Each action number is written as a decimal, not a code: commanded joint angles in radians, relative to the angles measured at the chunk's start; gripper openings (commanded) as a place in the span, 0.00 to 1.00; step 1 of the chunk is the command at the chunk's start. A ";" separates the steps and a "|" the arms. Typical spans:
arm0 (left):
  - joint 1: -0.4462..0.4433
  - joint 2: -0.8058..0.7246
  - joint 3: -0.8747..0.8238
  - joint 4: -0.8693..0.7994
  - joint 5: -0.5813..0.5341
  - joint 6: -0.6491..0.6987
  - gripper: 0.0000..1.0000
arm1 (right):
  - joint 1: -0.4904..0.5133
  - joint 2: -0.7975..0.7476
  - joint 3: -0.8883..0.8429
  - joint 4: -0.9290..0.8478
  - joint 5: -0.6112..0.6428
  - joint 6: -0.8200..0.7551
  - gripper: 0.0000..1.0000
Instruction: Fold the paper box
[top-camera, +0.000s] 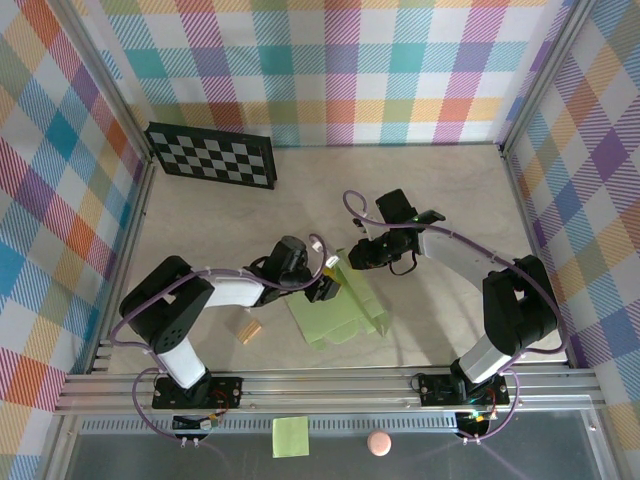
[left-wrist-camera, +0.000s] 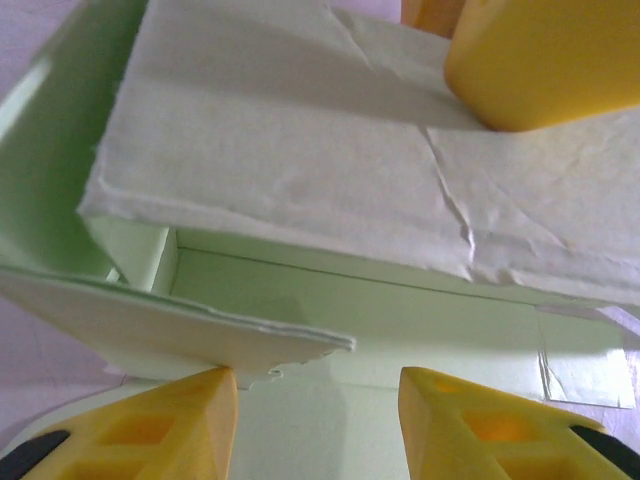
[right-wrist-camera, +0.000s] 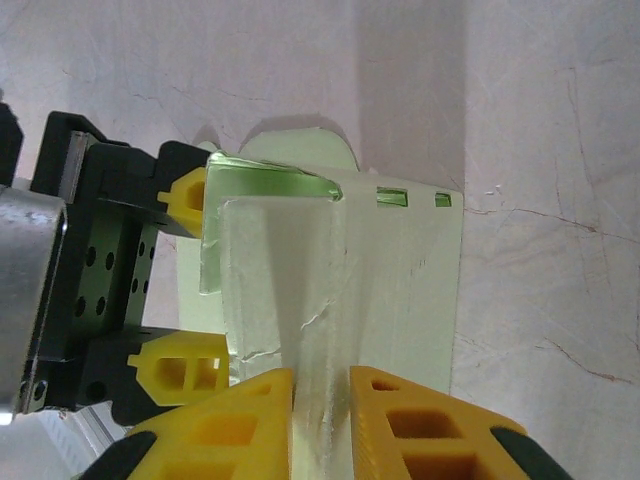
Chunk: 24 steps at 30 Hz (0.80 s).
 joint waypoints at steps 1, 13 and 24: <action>-0.009 0.024 0.041 0.022 0.038 0.025 0.46 | 0.006 0.021 -0.005 0.015 -0.036 -0.014 0.22; -0.009 0.076 0.090 0.010 0.021 0.053 0.46 | 0.006 0.030 0.005 -0.009 -0.028 -0.034 0.26; -0.009 -0.022 0.014 0.023 -0.034 0.075 0.46 | 0.007 0.040 0.010 -0.030 0.040 -0.049 0.18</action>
